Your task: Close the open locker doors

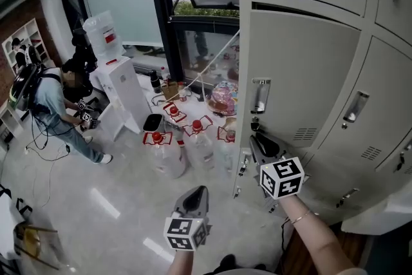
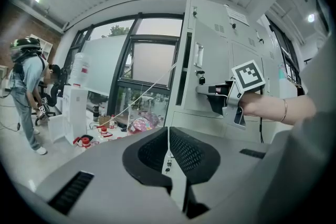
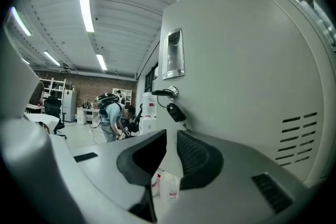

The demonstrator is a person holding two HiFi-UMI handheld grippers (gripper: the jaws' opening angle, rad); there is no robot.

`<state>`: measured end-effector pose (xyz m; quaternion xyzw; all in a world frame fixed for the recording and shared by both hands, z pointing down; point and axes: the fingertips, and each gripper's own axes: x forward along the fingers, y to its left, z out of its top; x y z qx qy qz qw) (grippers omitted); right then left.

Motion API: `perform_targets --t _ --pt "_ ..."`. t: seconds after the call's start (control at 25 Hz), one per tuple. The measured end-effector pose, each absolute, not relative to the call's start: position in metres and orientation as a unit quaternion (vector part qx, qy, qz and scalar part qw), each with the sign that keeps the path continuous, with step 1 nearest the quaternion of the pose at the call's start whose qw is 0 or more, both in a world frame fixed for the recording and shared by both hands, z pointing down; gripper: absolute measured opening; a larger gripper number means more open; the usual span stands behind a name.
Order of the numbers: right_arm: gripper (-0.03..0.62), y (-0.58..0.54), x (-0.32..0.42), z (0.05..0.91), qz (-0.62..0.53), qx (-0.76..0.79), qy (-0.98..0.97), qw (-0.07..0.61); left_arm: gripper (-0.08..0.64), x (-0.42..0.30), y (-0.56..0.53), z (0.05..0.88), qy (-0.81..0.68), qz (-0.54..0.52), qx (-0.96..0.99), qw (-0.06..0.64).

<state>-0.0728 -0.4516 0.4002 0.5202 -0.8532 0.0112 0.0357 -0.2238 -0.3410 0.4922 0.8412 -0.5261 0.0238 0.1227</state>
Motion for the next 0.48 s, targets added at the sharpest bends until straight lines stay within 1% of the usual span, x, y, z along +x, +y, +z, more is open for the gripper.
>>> perform_targets --t 0.48 --pt "0.049 -0.494 -0.049 0.415 0.019 0.559 -0.826 0.068 0.021 -0.231 -0.352 0.498 -0.534 0.026 0.836 0.127"
